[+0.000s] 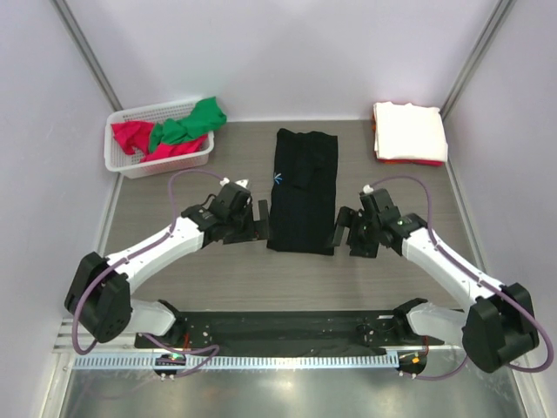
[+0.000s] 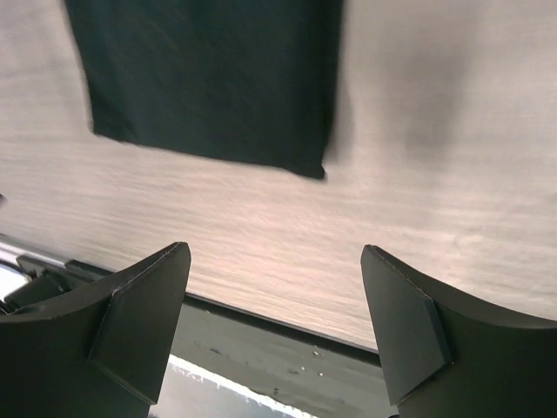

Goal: Fold and stack the t-shirts

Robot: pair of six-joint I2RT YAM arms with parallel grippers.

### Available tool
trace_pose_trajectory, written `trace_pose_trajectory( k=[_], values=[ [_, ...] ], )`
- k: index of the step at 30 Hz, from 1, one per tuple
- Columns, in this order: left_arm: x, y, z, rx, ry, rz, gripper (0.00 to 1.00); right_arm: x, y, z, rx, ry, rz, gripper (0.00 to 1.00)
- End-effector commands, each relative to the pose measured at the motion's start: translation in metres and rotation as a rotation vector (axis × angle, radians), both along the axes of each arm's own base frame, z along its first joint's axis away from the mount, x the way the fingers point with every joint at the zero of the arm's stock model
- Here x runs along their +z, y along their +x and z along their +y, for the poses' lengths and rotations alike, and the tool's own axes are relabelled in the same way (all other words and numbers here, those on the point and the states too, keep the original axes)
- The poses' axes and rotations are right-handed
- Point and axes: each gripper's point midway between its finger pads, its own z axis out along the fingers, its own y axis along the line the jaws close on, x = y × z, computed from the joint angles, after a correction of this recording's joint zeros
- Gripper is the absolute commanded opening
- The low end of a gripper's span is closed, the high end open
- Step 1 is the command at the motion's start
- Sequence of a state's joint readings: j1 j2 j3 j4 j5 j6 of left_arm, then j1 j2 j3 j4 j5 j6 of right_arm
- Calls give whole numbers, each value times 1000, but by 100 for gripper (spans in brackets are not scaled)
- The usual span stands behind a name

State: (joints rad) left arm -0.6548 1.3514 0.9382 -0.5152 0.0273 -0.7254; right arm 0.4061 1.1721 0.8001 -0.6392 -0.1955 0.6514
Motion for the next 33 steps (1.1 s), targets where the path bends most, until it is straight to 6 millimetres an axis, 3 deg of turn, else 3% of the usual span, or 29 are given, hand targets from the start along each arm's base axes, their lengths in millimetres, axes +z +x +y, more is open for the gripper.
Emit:
trace_pose_trajectory(
  k=[1,2,10,18,27,33],
  values=[
    [16,21,-20,5,-123,-112,96,9,6,18,-33,145,-89,85],
    [12,21,-24,-5,-138,-106,96,-3,2,17,-36,152,-80,84],
    [-24,19,-26,-3,-143,-76,95,-32,-2,20,-45,186,-70,82],
    [-56,19,-34,-3,-136,-5,88,-59,8,19,-58,149,-55,73],
    [-81,20,-39,19,-145,37,74,-89,15,18,-57,96,-11,54],
    [-87,21,-43,20,-161,47,54,-92,16,17,-55,86,-7,39]
  ],
)
